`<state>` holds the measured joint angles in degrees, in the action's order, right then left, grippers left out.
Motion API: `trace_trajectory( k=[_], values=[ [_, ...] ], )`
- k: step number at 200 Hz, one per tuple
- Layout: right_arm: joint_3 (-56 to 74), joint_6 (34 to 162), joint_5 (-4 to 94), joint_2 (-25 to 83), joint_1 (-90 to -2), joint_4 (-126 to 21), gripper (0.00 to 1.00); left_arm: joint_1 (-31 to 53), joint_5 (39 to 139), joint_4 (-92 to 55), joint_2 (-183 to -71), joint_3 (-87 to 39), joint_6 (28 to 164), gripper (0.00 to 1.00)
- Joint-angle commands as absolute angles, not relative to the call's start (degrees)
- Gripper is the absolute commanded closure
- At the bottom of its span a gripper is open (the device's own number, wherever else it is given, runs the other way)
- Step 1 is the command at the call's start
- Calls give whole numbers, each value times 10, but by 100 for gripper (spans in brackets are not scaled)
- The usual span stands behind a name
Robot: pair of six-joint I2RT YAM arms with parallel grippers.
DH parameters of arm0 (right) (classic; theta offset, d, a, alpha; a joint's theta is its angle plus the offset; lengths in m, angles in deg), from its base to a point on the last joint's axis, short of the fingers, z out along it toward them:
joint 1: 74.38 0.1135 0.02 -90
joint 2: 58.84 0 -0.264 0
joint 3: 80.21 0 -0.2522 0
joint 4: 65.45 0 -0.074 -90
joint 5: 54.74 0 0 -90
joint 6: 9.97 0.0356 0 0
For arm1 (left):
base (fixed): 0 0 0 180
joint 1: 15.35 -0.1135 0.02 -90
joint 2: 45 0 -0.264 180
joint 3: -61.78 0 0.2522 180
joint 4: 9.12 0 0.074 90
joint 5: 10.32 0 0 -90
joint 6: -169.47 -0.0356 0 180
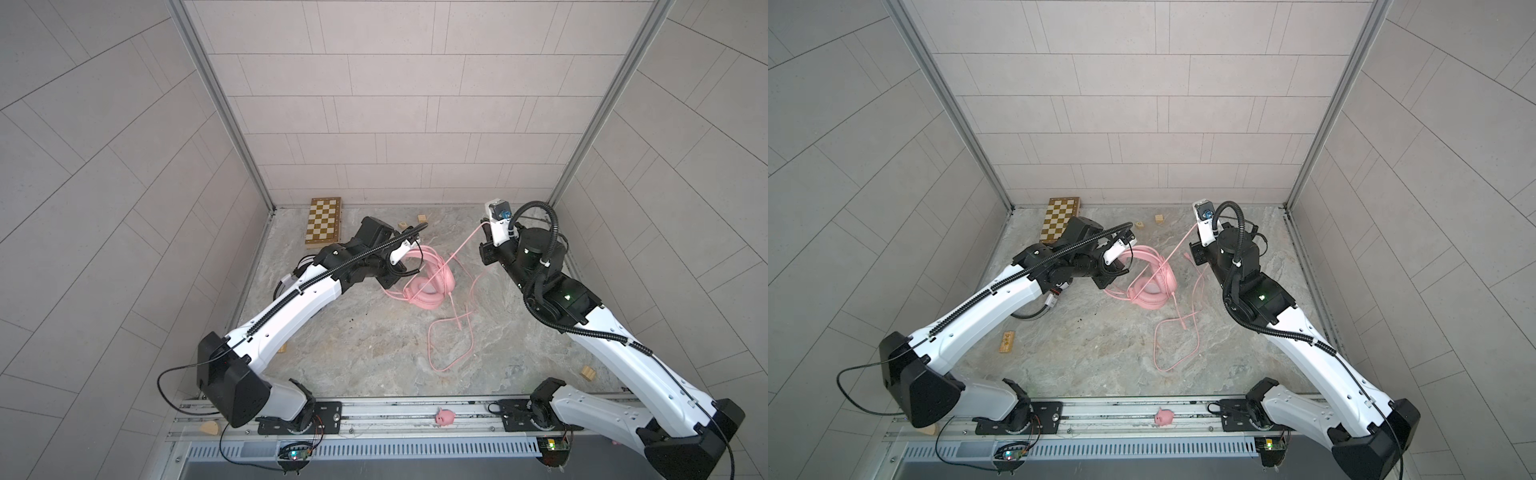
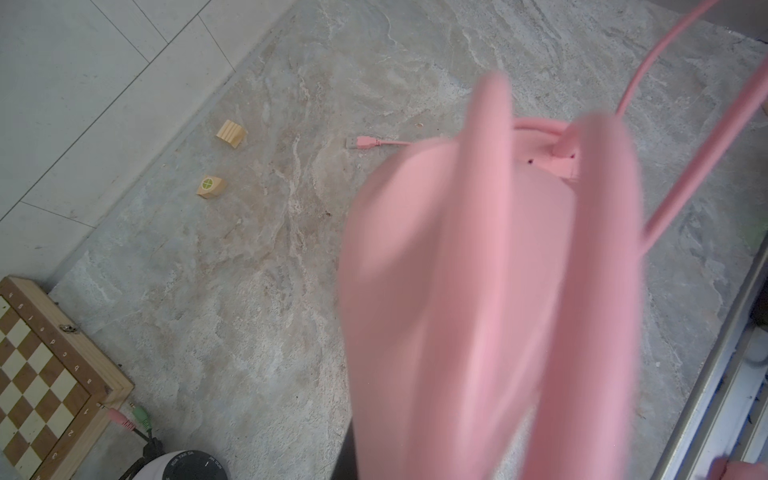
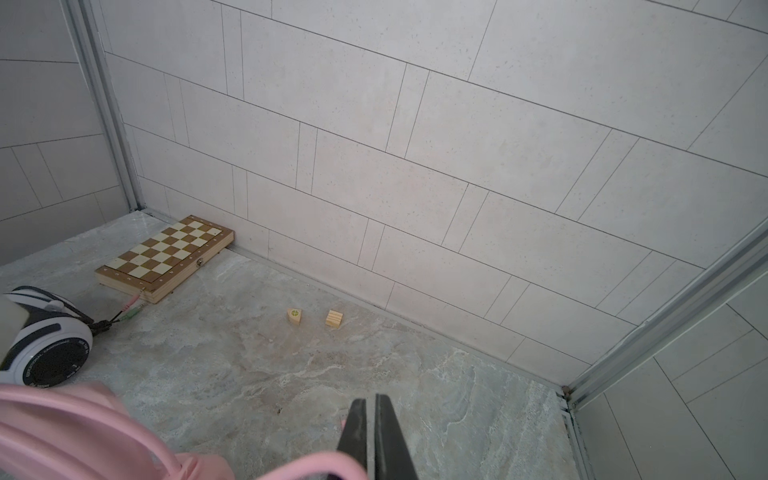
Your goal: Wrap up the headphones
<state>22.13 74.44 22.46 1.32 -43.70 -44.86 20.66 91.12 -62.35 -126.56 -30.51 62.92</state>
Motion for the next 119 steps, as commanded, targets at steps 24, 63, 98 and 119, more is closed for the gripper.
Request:
trace_trajectory(
  k=[24,63,98,119],
  values=[
    [193,739,212,64,-472,-536,94,202,993,-696,-1244,-310,571,100],
    [169,801,368,122,-547,-543,95,201,1104,-702,-1231,-321,561,100],
    [159,856,514,168,-590,-556,95,197,1193,-676,-1204,-325,584,100],
    [150,887,593,203,-597,-569,95,196,1262,-671,-1202,-335,599,100]
  ],
)
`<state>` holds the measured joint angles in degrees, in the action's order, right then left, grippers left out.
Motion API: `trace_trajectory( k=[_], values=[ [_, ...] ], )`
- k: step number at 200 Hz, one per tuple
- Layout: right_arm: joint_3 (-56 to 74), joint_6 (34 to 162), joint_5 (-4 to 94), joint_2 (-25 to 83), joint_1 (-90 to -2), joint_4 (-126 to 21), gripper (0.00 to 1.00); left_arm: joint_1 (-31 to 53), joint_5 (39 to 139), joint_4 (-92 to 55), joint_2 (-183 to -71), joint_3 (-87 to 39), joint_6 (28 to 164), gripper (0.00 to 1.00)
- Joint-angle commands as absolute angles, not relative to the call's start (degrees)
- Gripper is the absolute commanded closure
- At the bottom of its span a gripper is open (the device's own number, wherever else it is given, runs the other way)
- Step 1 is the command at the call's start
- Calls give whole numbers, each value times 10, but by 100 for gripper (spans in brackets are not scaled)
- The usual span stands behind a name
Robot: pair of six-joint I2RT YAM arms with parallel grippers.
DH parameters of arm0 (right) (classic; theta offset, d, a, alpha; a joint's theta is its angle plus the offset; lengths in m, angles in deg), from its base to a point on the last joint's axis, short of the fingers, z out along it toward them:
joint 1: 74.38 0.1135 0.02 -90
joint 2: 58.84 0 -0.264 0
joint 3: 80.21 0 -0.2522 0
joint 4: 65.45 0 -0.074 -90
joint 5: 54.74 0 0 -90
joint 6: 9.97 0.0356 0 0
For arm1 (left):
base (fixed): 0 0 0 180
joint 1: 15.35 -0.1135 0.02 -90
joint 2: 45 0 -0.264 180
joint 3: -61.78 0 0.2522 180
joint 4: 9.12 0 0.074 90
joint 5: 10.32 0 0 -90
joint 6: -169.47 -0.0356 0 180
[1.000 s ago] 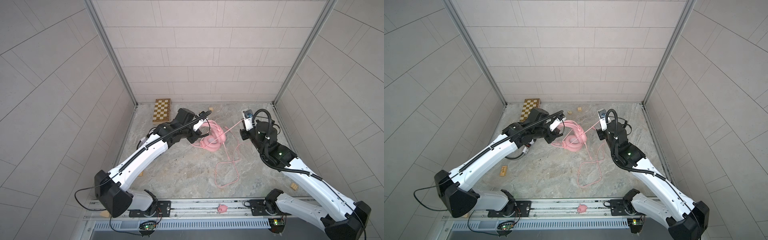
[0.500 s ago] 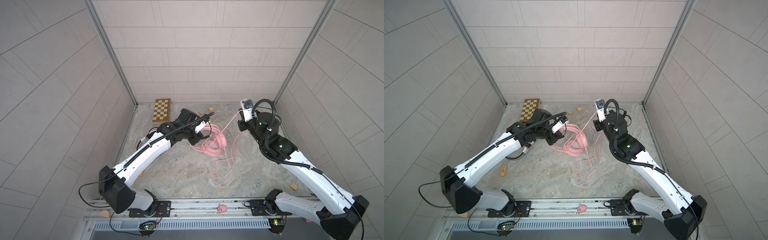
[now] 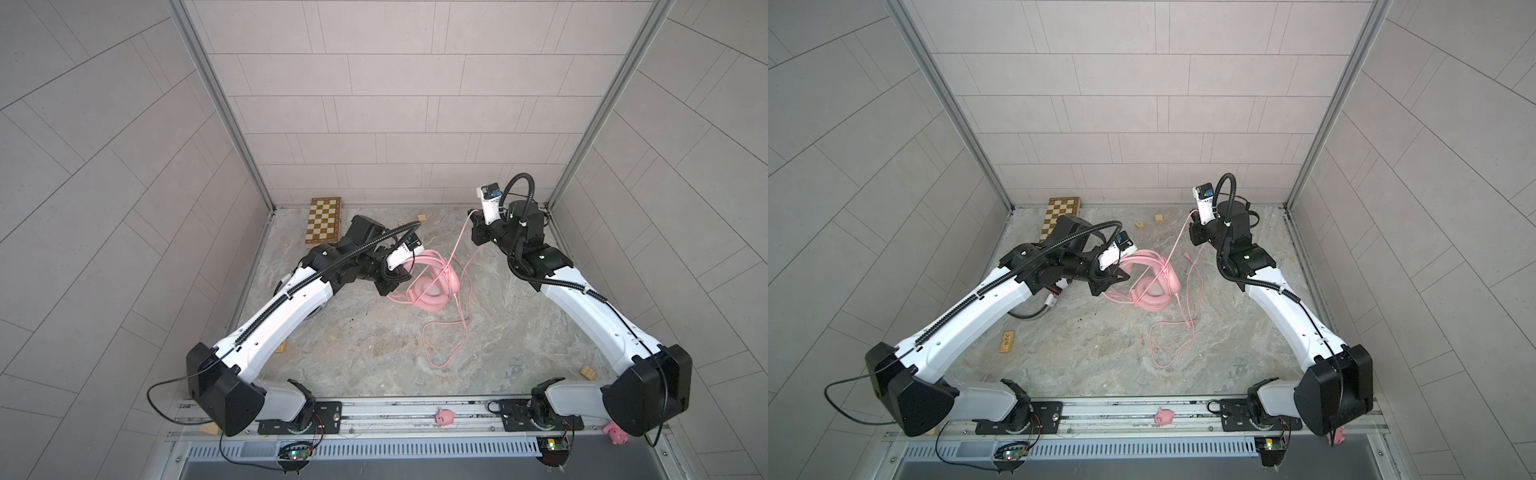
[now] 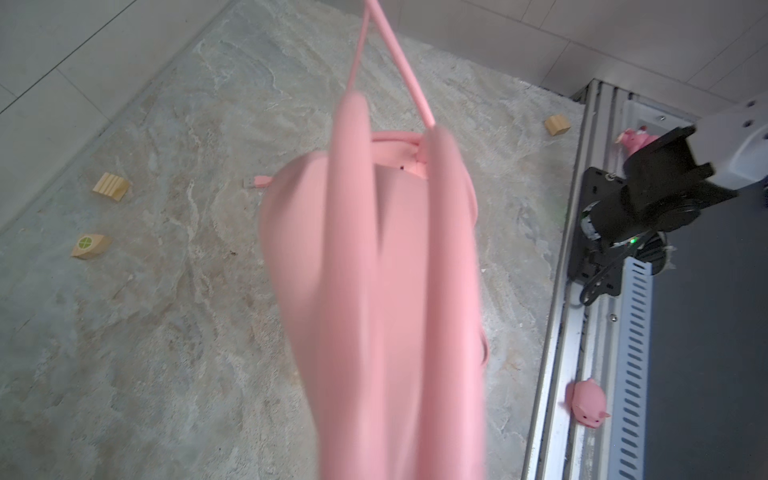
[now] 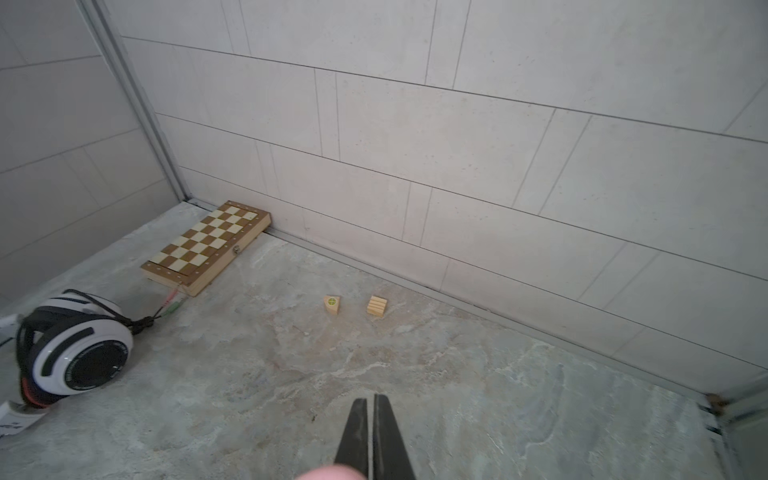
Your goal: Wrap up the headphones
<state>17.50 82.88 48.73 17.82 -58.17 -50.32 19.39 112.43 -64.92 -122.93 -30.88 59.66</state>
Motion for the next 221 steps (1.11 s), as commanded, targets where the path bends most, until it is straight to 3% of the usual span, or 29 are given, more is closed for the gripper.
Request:
trace_trajectory(
  k=[1,50,111,162,221],
  values=[
    [150,888,595,205,-597,-569,95,196,1265,-671,-1203,-335,600,100],
    [139,956,711,291,-597,-629,95,196,1335,-659,-1205,-357,638,100],
    [167,1124,851,409,-597,-854,91,196,1384,-560,-1205,-378,724,100],
    [199,1230,874,459,-597,-1017,84,196,1420,-426,-1198,-368,832,100],
    [247,1372,857,501,-595,-1220,80,196,1365,-206,-1185,-298,946,100]
  ],
)
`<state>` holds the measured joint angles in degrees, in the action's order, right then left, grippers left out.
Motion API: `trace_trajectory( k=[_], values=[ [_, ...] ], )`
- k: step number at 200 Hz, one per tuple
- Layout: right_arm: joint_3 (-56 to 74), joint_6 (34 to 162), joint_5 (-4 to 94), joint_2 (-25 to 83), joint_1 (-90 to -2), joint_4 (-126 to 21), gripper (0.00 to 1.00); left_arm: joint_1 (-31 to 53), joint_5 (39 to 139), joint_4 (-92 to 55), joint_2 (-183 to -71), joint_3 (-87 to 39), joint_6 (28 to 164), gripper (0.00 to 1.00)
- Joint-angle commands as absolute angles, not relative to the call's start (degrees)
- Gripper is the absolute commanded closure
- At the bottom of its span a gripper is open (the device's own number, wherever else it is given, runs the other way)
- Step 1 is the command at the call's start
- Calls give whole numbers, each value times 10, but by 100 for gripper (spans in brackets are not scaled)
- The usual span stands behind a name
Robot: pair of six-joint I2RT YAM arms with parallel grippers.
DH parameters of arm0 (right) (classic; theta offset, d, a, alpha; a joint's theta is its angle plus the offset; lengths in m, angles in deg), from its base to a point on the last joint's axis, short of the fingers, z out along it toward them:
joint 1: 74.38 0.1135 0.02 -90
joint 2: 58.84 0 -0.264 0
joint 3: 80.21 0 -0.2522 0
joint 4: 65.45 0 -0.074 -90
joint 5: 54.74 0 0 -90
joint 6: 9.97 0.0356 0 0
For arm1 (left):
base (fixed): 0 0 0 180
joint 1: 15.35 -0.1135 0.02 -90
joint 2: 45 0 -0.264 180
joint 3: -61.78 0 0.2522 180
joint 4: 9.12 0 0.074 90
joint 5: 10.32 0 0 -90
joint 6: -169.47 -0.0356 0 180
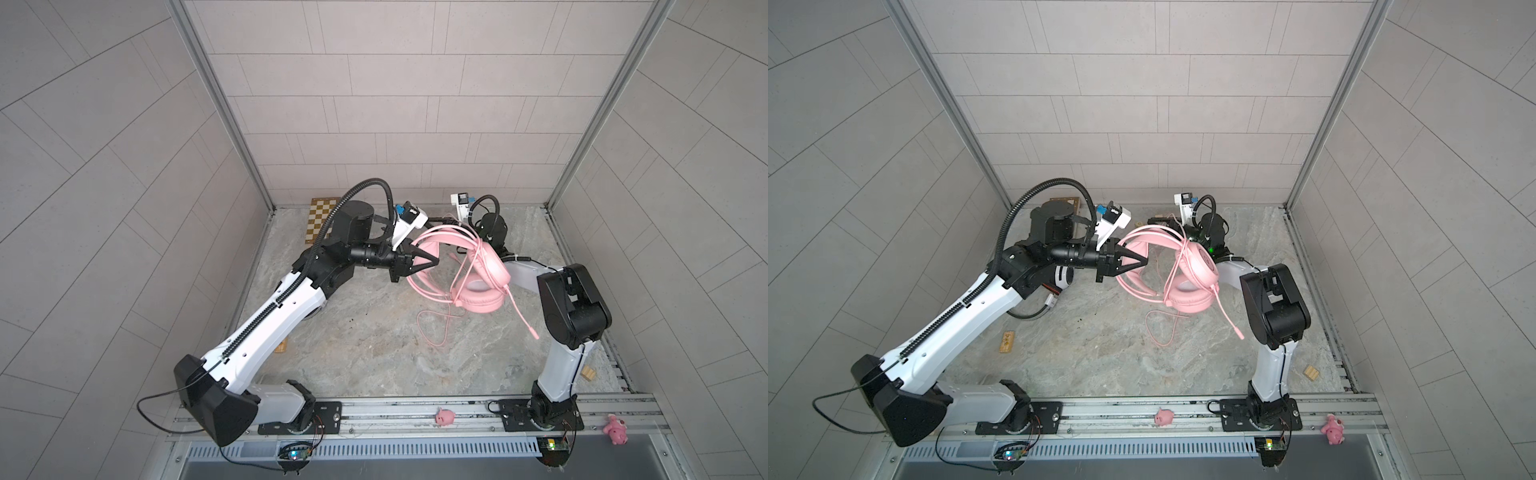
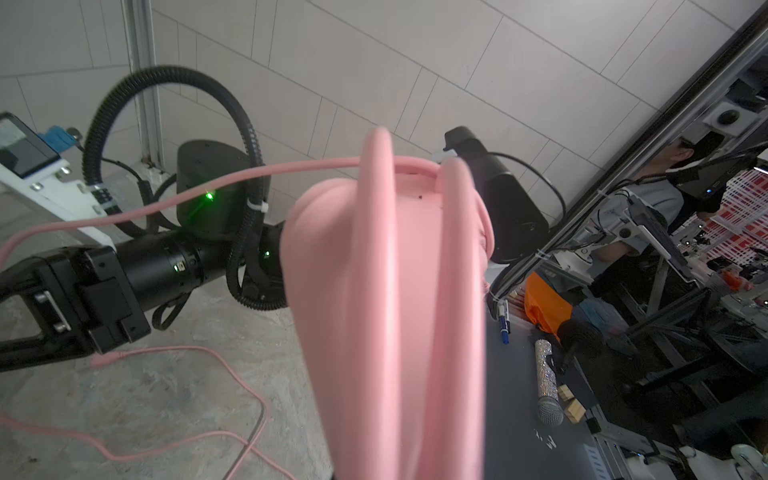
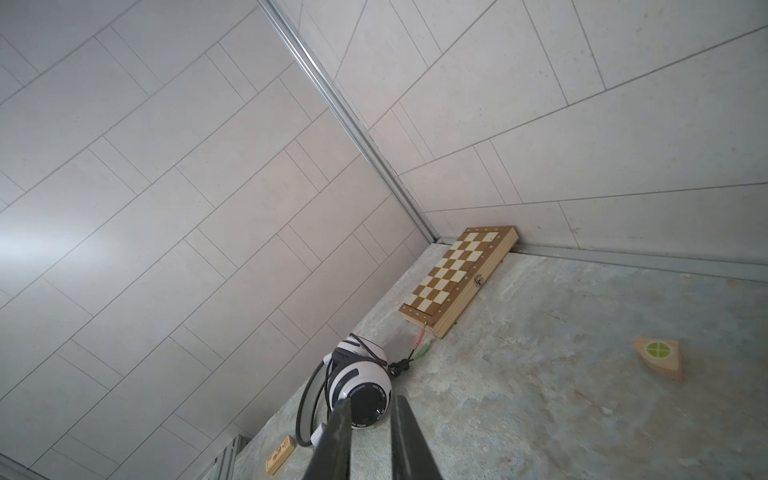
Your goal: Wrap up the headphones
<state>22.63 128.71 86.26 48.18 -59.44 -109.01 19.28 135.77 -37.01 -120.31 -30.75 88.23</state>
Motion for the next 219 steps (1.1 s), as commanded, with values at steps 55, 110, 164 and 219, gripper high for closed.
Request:
trace_trajectory(
  k=[55,110,164,219],
  values=[
    [278,1386,834,538,-552,-1267,80,196,1324,-109,-1206,-299,1001,100],
    [325,1393,821,571,-515,-1314,81,195,1222,-127,-1203,-300,973,100],
    [411,1374,796,577,-499,-1334,86,187,1122,-137,-1209,-302,965,100],
    [474,1373,785,540,-488,-1334,88,171,1027,-58,-1210,-260,1000,100]
  ],
)
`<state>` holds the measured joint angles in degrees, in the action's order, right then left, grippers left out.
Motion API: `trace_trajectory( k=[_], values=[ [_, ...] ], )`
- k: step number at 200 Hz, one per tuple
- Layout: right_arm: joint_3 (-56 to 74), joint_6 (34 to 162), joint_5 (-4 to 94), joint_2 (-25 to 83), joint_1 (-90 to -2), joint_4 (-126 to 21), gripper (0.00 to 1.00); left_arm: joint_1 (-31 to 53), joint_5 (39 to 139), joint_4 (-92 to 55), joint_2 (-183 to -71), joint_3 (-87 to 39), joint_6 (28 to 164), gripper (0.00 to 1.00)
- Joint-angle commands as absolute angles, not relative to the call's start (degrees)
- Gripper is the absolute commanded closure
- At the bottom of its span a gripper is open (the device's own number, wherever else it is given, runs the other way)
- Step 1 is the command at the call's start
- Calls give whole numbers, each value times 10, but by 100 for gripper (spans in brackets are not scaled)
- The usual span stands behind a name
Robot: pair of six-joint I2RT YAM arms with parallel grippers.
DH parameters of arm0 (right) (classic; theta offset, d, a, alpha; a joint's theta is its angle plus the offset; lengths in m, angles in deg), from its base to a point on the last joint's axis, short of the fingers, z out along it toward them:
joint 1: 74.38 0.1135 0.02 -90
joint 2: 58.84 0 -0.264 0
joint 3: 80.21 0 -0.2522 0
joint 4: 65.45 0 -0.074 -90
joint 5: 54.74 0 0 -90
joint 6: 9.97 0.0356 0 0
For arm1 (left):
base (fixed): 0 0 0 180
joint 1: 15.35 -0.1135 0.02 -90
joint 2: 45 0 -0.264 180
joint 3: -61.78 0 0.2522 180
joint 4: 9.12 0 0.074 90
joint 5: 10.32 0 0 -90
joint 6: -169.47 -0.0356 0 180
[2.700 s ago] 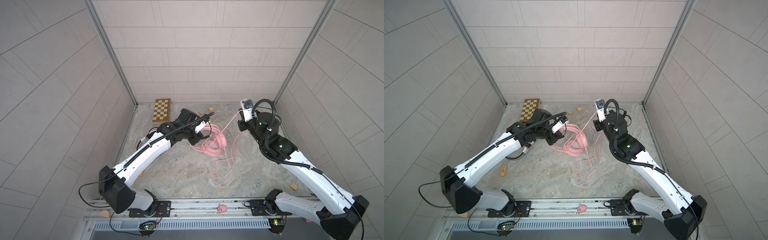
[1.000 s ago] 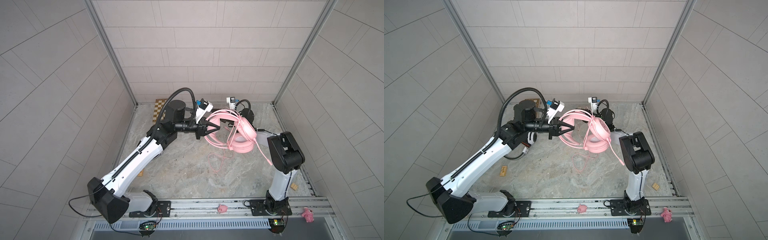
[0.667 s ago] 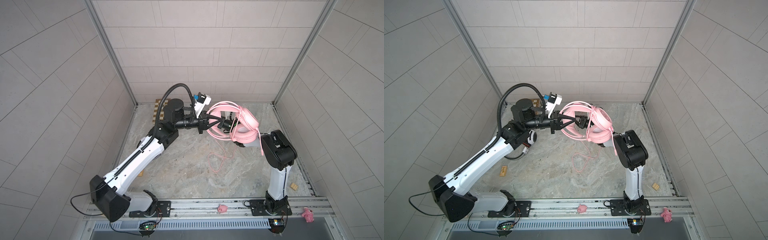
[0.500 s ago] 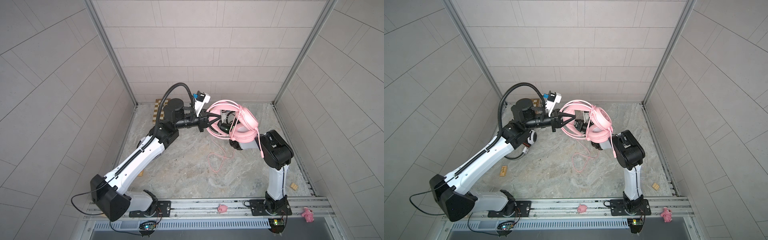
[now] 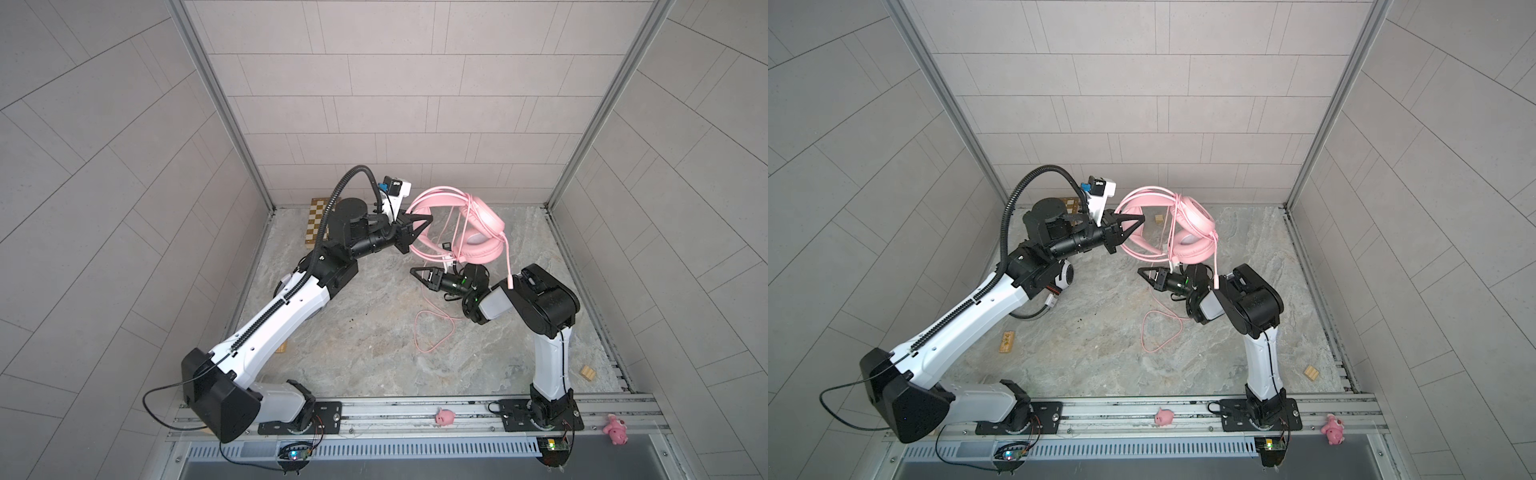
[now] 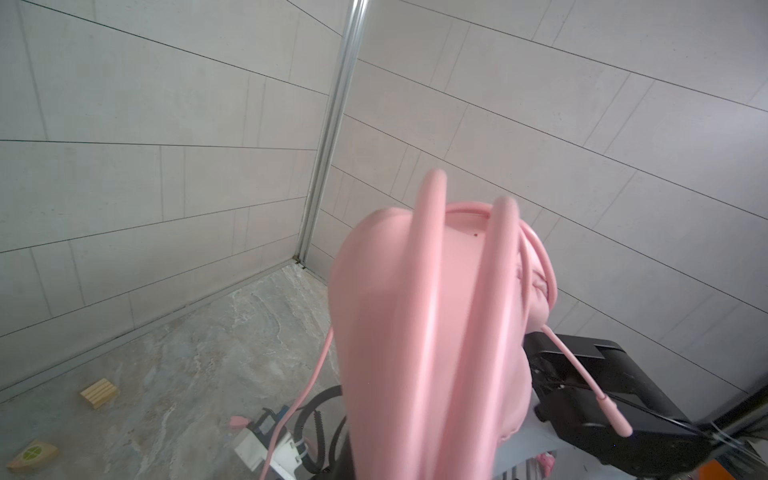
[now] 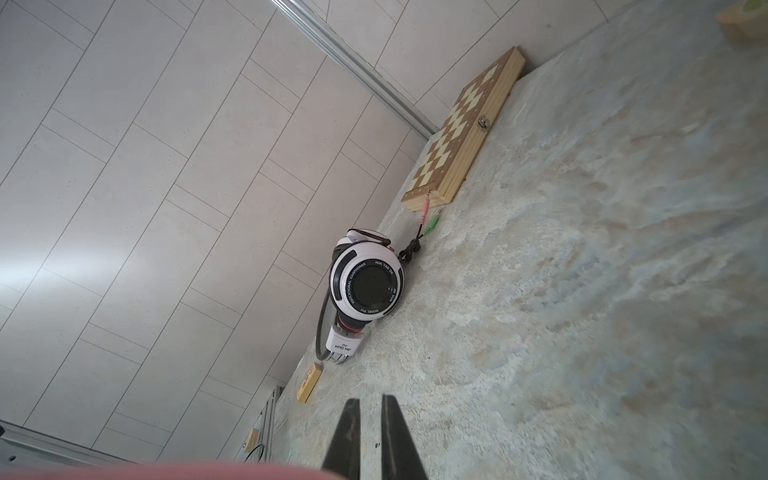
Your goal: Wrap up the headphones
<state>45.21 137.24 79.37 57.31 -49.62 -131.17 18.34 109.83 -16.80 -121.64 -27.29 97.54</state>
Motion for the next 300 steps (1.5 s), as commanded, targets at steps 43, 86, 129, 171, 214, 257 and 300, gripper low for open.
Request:
trace_trajectory(
  k=[43,86,129,171,214,257,300],
  values=[
    [540,1377,773,487,-479,-1333,88,152,982,-28,-1220,-248,1007,100],
    [568,1386,765,469,-453,-1331,89,134,966,-3,-1245,-246,1010,100],
    [582,1379,767,443,-434,-1305,89,128,961,-30,-1263,-257,989,100],
    [618,1287,742,336,-432,-1145,89,98,952,-76,-1247,-248,969,100],
    [557,1113,630,135,-402,-752,90,97,861,-155,-1230,-230,908,100],
    [446,991,469,13,-362,-490,90,98,831,-202,-1241,-223,871,100],
    [392,947,373,-25,-362,-410,91,108,826,-329,-1249,-260,813,100]
  ],
)
